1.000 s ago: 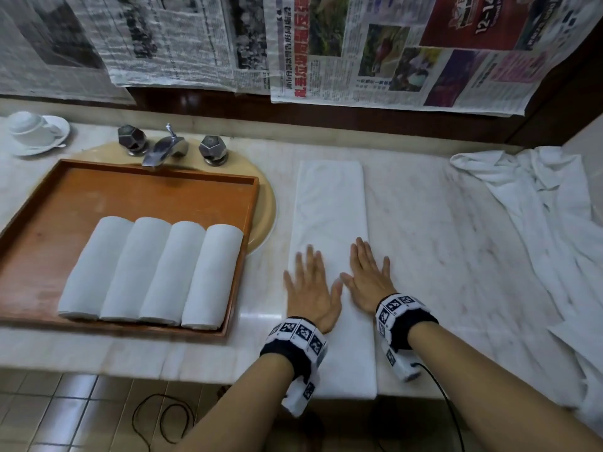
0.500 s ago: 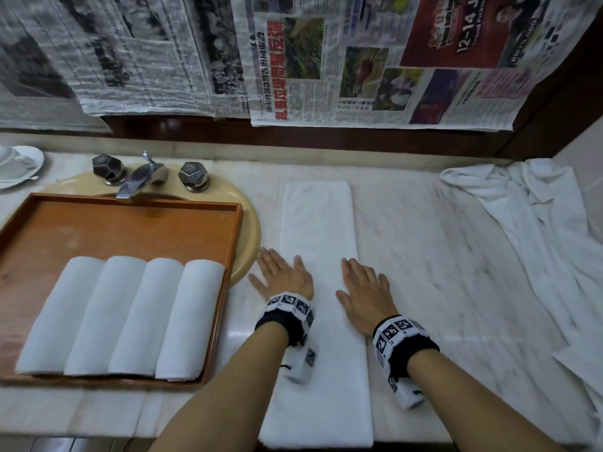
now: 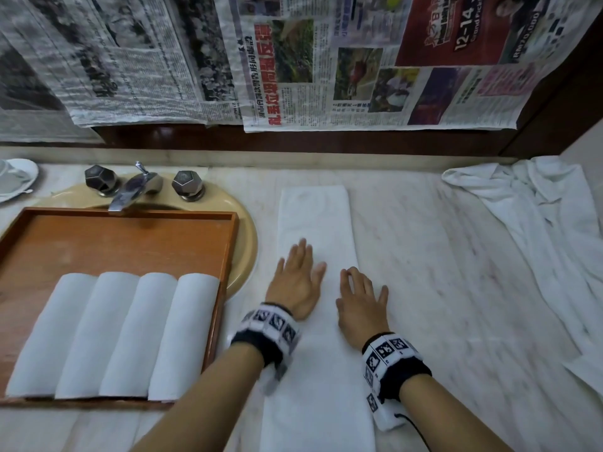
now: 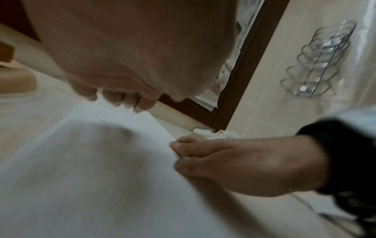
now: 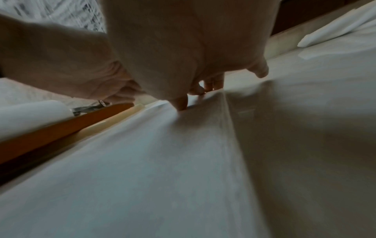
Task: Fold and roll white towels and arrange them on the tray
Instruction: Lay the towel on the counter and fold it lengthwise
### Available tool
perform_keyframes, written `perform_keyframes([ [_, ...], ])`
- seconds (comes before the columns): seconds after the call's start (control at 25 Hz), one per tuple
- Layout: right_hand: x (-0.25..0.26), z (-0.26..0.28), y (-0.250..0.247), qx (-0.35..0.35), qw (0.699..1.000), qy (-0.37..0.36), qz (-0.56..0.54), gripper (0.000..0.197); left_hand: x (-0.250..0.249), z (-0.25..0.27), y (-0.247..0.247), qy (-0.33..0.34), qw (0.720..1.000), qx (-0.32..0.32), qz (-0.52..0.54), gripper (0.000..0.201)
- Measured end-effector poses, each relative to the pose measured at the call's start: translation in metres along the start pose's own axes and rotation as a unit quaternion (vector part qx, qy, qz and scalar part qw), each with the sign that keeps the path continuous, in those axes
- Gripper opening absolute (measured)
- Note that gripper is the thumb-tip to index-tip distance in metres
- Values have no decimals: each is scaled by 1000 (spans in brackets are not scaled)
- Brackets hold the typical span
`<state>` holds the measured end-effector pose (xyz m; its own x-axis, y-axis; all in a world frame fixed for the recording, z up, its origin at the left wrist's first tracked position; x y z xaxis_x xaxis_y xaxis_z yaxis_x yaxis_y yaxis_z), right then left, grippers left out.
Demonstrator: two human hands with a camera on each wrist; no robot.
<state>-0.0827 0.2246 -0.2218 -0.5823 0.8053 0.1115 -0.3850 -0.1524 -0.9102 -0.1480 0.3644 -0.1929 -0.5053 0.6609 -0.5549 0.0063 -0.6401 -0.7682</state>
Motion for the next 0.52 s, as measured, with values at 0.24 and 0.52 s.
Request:
perform_keyframes([
  [0.24, -6, 7, 4, 56, 998, -13, 7, 66, 30, 37, 26, -1, 985, 87, -146, 63],
  [0.52, -15, -65, -30, 80, 997, -10, 2, 66, 15, -38, -2, -9, 976, 118, -182, 65],
])
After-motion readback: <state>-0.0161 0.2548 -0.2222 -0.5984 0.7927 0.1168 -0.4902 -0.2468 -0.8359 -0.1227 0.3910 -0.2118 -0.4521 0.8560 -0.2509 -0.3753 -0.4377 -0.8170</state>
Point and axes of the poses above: each hand's wrist, its own z-axis away from the middle knuckle, its own y-axis out of the palm, x = y × z, the point moved 1 cm from there along -z, towards the middle knuckle, and after that the axes turned 5 degrees about y, right-handed, at the moved point
